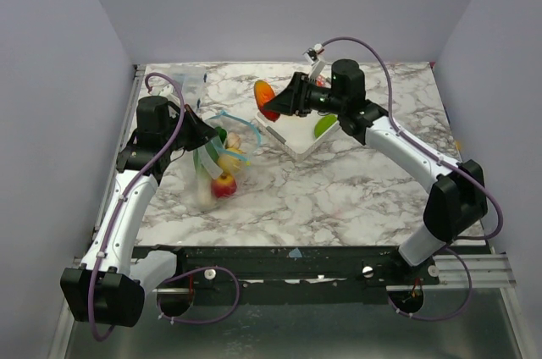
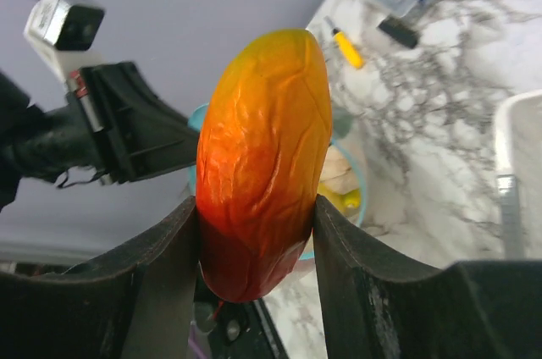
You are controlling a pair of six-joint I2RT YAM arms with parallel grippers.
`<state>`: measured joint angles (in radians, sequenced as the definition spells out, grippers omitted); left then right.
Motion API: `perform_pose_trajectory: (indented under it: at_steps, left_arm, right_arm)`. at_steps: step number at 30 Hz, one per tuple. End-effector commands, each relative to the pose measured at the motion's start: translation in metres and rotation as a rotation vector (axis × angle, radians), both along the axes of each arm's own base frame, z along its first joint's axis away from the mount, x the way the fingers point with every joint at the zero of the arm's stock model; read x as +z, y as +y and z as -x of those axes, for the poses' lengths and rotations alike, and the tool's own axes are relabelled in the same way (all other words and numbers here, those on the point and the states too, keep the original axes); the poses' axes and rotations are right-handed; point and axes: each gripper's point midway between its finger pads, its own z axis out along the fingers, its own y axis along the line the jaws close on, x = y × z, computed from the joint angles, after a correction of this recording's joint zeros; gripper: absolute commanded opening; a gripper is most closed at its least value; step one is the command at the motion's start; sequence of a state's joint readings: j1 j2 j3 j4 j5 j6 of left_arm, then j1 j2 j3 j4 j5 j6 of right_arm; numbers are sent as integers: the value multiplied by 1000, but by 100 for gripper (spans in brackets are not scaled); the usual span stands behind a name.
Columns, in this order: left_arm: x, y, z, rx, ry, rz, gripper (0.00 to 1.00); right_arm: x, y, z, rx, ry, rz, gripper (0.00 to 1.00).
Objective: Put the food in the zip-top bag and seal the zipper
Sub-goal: Place the fake fruit in the zipper food storage bag.
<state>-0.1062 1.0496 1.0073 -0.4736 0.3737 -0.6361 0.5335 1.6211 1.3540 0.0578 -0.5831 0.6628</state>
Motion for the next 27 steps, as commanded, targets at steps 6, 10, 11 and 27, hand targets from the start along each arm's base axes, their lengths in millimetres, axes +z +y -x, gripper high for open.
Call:
perform_pose_trajectory:
  at_steps: [6,10,11,27]
  left_arm:
    - [5,-2,-2,-13,-26,17,0]
    - [6,-1,-1,-10,-30,14,0]
    - [7,-1,-1,-10,-31,15,0]
    - [27,-9,8,-39,-64,67,0]
  right_arm:
    - [-3,58,52,270,60,-26,18]
    - [-21,78,50,265,130,5,18]
    - [-26,82,50,270,149,6,18]
    - [-83,111,51,294,311,131,27]
